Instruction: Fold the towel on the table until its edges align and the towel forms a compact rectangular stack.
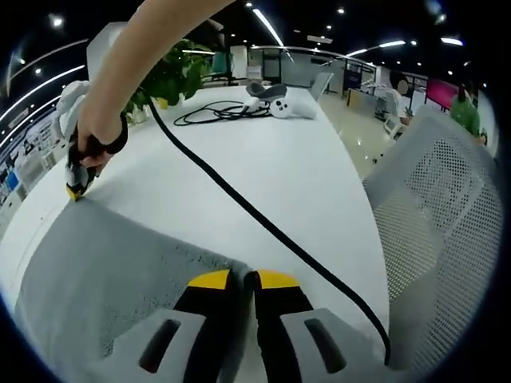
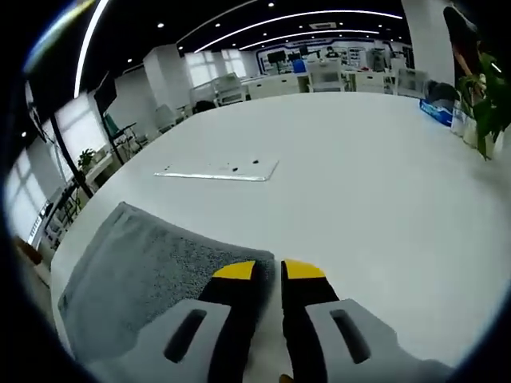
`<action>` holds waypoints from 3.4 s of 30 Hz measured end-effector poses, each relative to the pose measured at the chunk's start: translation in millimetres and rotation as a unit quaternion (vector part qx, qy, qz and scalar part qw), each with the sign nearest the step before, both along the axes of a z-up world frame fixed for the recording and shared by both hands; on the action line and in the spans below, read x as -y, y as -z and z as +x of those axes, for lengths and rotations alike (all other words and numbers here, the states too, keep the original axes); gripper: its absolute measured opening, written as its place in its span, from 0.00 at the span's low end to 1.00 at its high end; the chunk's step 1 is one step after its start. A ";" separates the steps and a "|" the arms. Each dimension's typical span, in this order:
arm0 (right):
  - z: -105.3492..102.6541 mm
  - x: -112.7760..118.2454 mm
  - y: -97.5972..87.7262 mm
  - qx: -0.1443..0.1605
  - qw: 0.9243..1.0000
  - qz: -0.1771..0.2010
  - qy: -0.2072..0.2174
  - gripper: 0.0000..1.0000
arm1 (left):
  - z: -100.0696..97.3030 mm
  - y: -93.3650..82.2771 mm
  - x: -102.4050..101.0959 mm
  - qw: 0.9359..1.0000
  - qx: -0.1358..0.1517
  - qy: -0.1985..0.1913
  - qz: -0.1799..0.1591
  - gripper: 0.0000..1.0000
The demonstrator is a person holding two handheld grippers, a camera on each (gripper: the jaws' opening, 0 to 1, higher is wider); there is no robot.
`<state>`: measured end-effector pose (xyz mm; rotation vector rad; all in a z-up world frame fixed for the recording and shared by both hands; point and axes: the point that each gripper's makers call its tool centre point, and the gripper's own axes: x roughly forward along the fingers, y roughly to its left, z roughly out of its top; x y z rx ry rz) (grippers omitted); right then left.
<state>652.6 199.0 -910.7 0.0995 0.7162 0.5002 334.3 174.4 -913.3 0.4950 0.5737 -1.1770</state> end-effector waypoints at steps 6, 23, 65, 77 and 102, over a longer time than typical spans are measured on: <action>0.6 0.3 1.7 0.034 0.999 -0.002 -0.017 0.02 | 1.7 0.1 -0.2 1.000 0.015 -0.003 -0.007 0.09; 7.7 -0.3 2.2 0.038 0.999 -0.004 -0.033 0.01 | 4.8 -1.0 -0.4 0.999 0.022 0.028 -0.003 0.04; 0.2 -28.7 -60.3 0.054 0.997 0.031 -0.046 0.00 | 10.7 -69.4 -41.9 0.993 0.051 -0.053 -0.093 0.02; 0.1 -54.3 -87.1 0.065 0.996 0.050 -0.043 0.00 | 9.9 -93.5 -73.7 0.981 0.045 -0.137 -0.132 0.02; 2.7 -116.2 -118.8 0.060 0.995 0.063 -0.046 0.00 | 4.9 -126.8 -134.2 0.966 0.096 -0.196 -0.138 0.02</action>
